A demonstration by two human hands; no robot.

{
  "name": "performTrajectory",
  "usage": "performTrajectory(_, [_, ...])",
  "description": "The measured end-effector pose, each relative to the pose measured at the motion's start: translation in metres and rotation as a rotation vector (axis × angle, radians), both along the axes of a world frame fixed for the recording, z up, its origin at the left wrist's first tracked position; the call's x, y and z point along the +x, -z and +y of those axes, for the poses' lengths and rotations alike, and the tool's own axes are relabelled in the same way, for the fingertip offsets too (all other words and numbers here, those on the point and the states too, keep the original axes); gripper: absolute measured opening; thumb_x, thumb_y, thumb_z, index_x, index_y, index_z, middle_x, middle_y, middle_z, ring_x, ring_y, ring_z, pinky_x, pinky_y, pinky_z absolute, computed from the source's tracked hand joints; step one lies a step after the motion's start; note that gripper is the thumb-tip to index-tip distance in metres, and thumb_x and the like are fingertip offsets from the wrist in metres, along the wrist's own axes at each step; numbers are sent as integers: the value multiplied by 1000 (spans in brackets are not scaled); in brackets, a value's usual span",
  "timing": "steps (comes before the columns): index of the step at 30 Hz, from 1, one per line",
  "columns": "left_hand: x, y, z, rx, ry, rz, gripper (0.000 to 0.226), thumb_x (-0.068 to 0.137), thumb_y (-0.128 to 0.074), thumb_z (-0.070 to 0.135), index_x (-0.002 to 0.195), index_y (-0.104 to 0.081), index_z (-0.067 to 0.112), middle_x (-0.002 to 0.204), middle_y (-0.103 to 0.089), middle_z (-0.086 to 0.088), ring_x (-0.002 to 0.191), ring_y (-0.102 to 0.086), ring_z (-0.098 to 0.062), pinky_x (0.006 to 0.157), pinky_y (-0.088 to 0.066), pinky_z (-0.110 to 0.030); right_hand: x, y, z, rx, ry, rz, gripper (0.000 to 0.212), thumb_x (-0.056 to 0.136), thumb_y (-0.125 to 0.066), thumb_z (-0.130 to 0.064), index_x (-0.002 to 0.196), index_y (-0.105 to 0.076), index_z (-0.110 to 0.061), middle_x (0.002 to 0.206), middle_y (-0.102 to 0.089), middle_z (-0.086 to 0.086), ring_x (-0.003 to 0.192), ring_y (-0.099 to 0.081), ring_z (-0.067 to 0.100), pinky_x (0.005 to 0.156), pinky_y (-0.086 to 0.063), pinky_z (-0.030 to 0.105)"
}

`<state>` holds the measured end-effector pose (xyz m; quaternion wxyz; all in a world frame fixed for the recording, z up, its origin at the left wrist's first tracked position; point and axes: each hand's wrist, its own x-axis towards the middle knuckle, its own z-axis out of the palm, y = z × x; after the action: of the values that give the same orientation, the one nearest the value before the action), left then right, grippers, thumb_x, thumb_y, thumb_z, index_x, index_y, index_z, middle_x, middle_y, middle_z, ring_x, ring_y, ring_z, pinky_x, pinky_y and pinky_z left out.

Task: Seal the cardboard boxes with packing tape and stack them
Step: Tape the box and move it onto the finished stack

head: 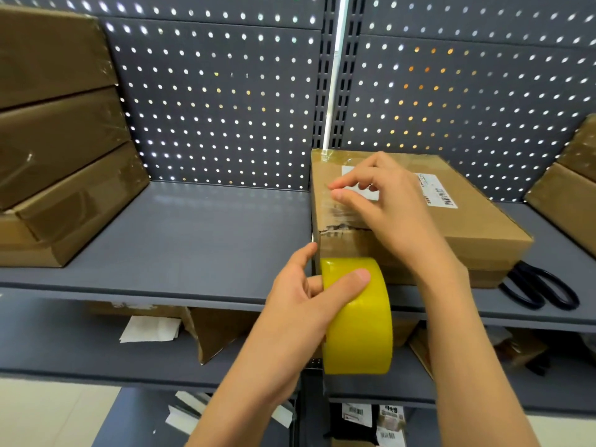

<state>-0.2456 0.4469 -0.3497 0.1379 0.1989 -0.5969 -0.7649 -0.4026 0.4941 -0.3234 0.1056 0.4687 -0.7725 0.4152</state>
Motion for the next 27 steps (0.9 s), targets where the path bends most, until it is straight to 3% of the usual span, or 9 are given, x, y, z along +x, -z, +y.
performTrajectory(5, [-5, 1, -5, 39, 5, 25, 77, 77, -66, 23, 144, -29, 25, 72, -74, 5, 61, -68, -3, 50, -50, -17, -4, 1, -5, 37, 19, -10, 9, 88, -66, -19, 93, -73, -19, 91, -48, -3, 86, -43, 10, 72, -31, 9])
performTrajectory(9, [-6, 1, -9, 40, 3, 31, 86, 68, -67, 28, 145, -28, 24, 78, -75, 2, 65, -69, -5, 53, -50, -16, -6, 7, -10, 68, 16, -37, 8, 88, -67, -19, 93, -73, -19, 93, -50, 0, 88, -46, 14, 71, -33, 11])
performTrajectory(14, [-5, 6, -15, 35, 22, 11, 90, 66, -67, 31, 147, -28, 23, 79, -75, 2, 65, -69, -5, 53, -50, -16, -8, 16, -13, 109, 25, -89, 10, 87, -68, -21, 96, -73, -19, 97, -56, 4, 99, -53, 21, 87, -43, 33])
performTrajectory(18, [-6, 7, -17, 37, 52, 20, 89, 67, -66, 28, 147, -27, 25, 77, -75, 1, 64, -69, -6, 52, -50, -17, -9, 16, -13, 165, 43, -110, 14, 89, -65, -23, 101, -72, -19, 99, -56, 4, 102, -53, 21, 90, -42, 34])
performTrajectory(21, [-6, 7, -18, 24, 67, 34, 88, 67, -66, 28, 146, -29, 29, 80, -75, -1, 68, -69, -8, 56, -51, -18, -8, 17, -14, 165, 44, -112, 16, 90, -64, -25, 102, -72, -19, 97, -55, 2, 102, -54, 23, 94, -43, 42])
performTrajectory(24, [-6, 10, -18, 19, 73, 40, 85, 68, -66, 27, 145, -31, 33, 82, -75, -1, 70, -70, -9, 58, -53, -19, -7, 17, -13, 181, 75, -74, 26, 90, -63, -29, 116, -67, -25, 101, -55, -1, 106, -51, 24, 97, -39, 42])
performTrajectory(27, [-7, 11, -17, 26, 78, 46, 86, 68, -66, 28, 146, -30, 32, 84, -75, -3, 72, -70, -10, 60, -55, -21, -8, 17, -10, 195, 127, -42, 47, 89, -64, -30, 134, -50, -34, 124, -50, -6, 119, -40, 23, 99, -31, 34])
